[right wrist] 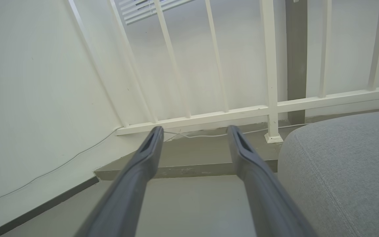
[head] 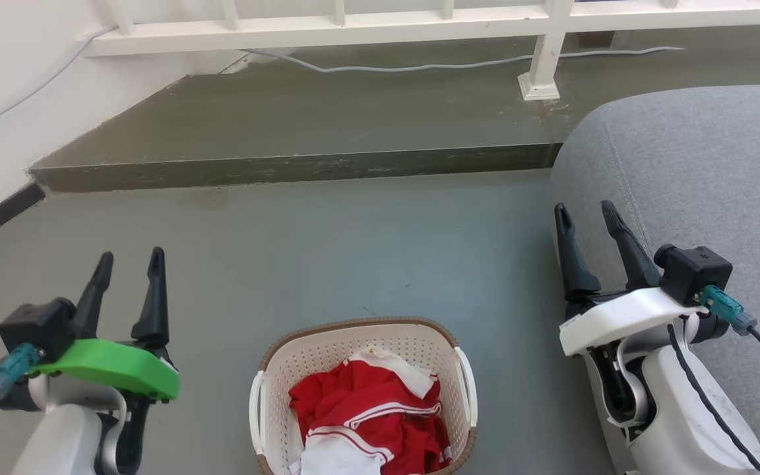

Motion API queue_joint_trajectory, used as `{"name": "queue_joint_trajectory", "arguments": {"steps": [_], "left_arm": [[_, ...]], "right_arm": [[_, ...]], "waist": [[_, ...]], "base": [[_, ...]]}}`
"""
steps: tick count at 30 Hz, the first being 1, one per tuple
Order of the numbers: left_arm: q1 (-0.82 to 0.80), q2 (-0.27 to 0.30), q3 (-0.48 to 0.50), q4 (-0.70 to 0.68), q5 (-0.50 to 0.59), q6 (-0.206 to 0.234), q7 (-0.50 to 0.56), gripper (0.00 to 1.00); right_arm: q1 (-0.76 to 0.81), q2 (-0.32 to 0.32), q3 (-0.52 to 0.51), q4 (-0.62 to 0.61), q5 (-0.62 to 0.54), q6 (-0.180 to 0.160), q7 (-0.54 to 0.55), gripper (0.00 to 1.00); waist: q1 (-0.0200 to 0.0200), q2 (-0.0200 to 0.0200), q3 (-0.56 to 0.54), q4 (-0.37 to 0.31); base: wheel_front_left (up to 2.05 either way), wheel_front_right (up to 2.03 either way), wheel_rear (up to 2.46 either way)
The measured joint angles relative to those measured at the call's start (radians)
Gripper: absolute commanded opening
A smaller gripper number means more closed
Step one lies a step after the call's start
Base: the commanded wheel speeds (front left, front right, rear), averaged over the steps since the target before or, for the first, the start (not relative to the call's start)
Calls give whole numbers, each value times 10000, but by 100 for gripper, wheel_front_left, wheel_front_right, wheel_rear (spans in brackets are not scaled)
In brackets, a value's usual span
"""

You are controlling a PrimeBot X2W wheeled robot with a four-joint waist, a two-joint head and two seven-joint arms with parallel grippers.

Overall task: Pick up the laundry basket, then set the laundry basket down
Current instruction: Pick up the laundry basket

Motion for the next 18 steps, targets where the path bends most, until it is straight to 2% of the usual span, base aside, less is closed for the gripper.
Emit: {"name": "queue_joint_trajectory", "arguments": {"steps": [4,18], "left_arm": [[304,-244,96,-169,-2,-4,-12,100],[801,-441,548,-562,307,-228,-23,100]], "right_arm": [[39,2,-46,-33,-82,4,0,100],[173,21,-148,-31,-245,180,0,100]], "waist": [[0,0,15,-28],[0,0,73,-118]], "base": [[0,0,0],[0,0,0]]}}
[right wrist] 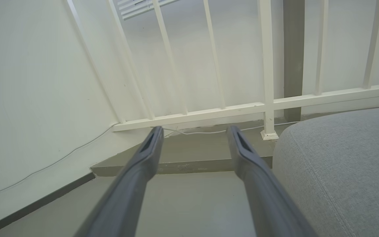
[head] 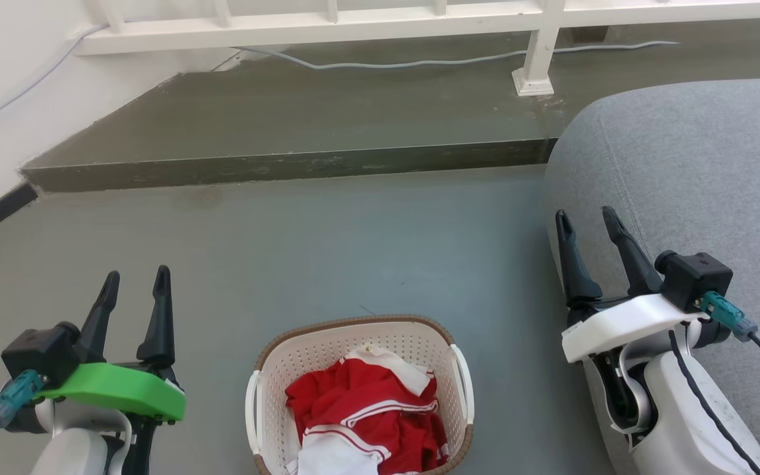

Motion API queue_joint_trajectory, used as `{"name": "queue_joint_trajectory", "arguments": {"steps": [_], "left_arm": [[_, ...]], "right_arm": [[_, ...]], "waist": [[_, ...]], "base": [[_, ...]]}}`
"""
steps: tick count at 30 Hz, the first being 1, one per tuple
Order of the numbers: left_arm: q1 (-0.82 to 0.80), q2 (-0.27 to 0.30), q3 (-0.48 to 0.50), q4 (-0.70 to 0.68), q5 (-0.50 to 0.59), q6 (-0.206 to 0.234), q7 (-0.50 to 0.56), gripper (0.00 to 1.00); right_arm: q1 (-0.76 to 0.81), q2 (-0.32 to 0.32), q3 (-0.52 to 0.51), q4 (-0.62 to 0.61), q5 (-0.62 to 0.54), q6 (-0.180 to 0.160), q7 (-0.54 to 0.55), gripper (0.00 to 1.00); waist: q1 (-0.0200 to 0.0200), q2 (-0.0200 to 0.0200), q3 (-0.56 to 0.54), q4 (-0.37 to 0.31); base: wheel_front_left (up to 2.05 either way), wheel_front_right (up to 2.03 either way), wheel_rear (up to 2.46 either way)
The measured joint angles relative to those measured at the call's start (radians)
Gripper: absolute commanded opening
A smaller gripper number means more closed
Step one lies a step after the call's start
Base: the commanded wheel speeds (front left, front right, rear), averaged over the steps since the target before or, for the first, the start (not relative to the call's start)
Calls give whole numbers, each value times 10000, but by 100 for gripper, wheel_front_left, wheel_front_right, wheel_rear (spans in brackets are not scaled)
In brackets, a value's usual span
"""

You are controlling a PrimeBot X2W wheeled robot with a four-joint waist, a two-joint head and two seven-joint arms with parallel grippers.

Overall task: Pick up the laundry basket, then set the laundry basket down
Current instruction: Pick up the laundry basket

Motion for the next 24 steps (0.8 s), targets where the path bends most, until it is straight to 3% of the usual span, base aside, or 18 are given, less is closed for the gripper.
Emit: {"name": "queue_joint_trajectory", "arguments": {"steps": [24], "left_arm": [[275,-186,389,-236,495,-274,-2,100]], "right_arm": [[6,42,-25,4,-105,27,0,100]], "waist": [[0,0,668,-135]], "base": [[0,0,0]]}}
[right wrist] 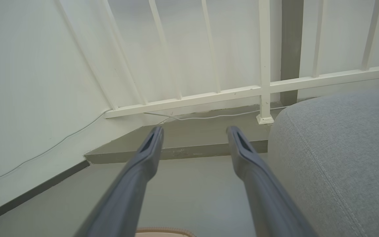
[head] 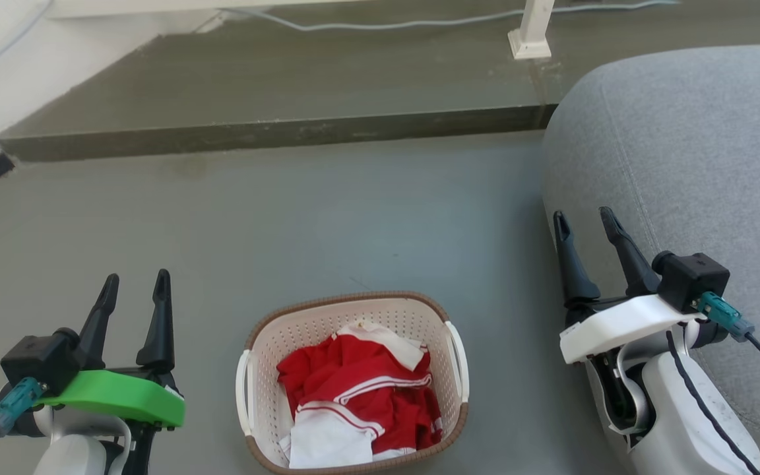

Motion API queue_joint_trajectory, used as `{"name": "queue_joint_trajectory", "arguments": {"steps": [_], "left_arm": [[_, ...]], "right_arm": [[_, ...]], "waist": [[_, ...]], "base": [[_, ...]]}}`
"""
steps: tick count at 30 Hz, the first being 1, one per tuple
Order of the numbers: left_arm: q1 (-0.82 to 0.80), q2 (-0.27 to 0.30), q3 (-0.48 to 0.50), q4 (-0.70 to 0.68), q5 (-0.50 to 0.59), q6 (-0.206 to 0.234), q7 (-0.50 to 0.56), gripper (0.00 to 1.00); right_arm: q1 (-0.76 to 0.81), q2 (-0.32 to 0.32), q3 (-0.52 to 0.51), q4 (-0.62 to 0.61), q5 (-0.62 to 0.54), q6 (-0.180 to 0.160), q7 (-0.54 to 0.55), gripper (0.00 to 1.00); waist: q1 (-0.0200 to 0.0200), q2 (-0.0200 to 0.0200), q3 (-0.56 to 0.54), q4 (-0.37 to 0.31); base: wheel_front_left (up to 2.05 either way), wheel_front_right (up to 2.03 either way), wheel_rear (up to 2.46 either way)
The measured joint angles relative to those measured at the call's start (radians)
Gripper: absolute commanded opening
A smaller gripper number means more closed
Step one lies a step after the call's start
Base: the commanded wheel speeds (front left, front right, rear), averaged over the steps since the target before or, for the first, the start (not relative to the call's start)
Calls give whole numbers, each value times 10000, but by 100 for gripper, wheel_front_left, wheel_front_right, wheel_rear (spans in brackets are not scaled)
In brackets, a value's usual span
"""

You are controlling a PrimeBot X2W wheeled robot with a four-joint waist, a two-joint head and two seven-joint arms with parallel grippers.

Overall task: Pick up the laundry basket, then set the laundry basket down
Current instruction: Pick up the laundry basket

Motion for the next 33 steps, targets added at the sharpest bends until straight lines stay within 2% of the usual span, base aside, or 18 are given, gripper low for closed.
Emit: {"name": "queue_joint_trajectory", "arguments": {"steps": [14,23,27,33], "left_arm": [[-86,23,-198,669,-128,-268,0,100],[-1055,222,-639,1446,-228,-399,79,100],[-1429,203,-732,1990,-629,-428,272,100],[-2125,249,-1168,2941,-863,-431,686,100]], "right_arm": [[-208,42,322,616,-73,-17,2,100],[-792,48,619,1870,13,-40,2,100],[-1118,50,848,2336,171,-42,2,100],[-1967,44,1569,3162,763,-33,15,100]], "waist": [[0,0,1392,-25],[1,0,2525,24],[1,0,3033,66],[2,0,3897,134]], "base": [[0,0,0],[0,0,0],[0,0,0],[0,0,0]]}}
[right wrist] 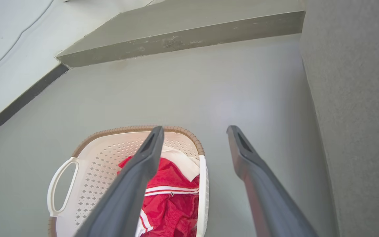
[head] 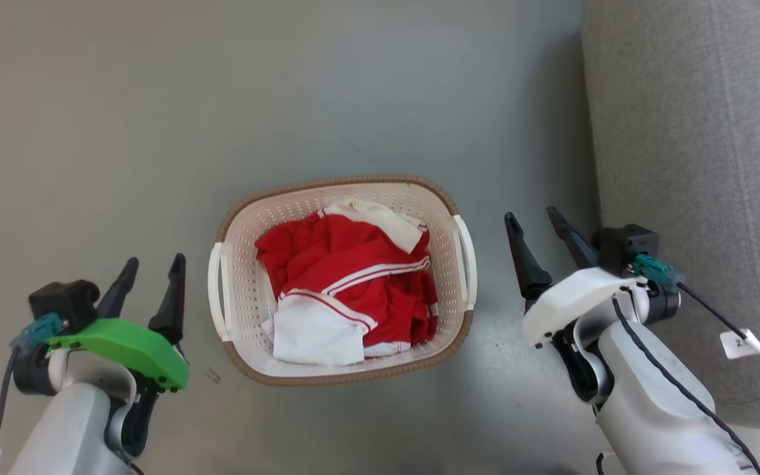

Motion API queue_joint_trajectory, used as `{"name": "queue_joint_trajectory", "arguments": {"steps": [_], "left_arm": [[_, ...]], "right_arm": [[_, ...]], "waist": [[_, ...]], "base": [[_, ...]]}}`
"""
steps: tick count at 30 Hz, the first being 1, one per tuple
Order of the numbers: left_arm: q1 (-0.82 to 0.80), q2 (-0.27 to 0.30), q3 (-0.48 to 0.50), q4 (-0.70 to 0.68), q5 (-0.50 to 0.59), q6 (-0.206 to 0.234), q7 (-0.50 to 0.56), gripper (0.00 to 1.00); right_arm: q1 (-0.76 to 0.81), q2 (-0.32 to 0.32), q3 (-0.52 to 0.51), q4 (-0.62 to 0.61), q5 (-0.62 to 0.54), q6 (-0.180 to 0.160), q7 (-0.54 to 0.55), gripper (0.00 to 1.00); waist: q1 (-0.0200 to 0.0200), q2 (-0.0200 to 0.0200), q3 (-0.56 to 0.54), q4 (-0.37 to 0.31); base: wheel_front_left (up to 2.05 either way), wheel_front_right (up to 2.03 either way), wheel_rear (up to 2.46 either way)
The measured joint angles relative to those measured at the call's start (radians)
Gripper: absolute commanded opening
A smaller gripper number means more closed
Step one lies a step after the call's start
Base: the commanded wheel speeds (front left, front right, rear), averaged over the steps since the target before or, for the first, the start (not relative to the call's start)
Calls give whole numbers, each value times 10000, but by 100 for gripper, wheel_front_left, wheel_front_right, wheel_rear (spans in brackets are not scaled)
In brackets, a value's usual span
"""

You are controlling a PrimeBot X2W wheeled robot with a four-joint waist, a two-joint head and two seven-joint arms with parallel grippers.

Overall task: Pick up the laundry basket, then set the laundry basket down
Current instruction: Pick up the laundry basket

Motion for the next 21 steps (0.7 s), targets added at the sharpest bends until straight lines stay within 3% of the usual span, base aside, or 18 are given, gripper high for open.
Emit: {"name": "queue_joint_trajectory", "arguments": {"steps": [6,21], "left_arm": [[-749,56,-878,393,-295,-10,426,100],[-2615,307,-1820,1649,-1193,-10,1137,100]], "right_arm": [[-658,-12,499,738,579,-12,119,100],[-2570,-54,1632,2061,1613,-219,581,100]], "waist": [[0,0,725,20],[0,0,2569,157]], "base": [[0,0,0],[0,0,0]]}}
